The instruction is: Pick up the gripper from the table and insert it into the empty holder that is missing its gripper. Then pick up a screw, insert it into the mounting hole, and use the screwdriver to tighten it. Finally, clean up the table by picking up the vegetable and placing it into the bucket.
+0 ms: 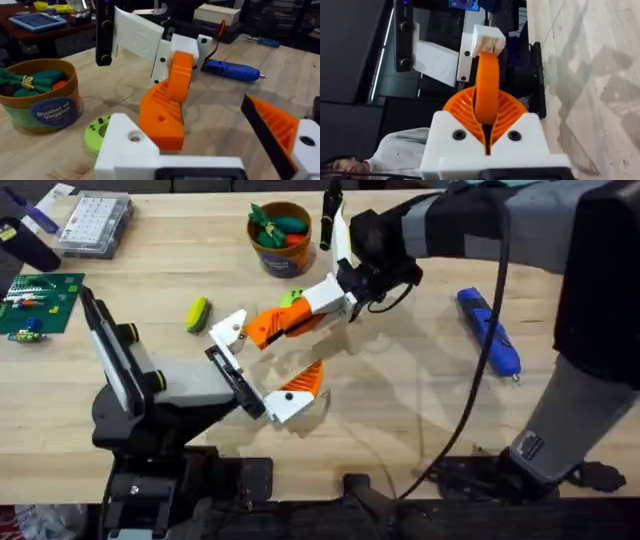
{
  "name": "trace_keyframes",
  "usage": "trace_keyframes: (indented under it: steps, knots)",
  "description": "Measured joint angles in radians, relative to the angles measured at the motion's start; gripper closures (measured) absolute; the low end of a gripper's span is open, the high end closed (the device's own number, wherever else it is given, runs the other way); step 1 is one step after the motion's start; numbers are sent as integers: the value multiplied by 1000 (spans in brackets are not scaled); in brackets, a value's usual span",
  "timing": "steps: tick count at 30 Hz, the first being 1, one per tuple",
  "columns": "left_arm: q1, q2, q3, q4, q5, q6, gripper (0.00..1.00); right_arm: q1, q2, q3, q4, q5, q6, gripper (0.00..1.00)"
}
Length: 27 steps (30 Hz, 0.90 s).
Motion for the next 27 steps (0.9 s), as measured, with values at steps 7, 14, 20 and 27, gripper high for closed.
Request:
trace_keyframes:
  steps: [7,14,20,27]
  knots:
    - [0,0,0,0,0,0,15,0,0,0,0,0,0,983]
    - [0,0,0,0,5,0,15,0,-12,0,3,5,-11,983]
    - [0,0,0,-1,5,0,15,1,-17,0,30,15,-4,983]
    - [0,0,0,0,0,0,15,11,-17,0,95,19,46,983]
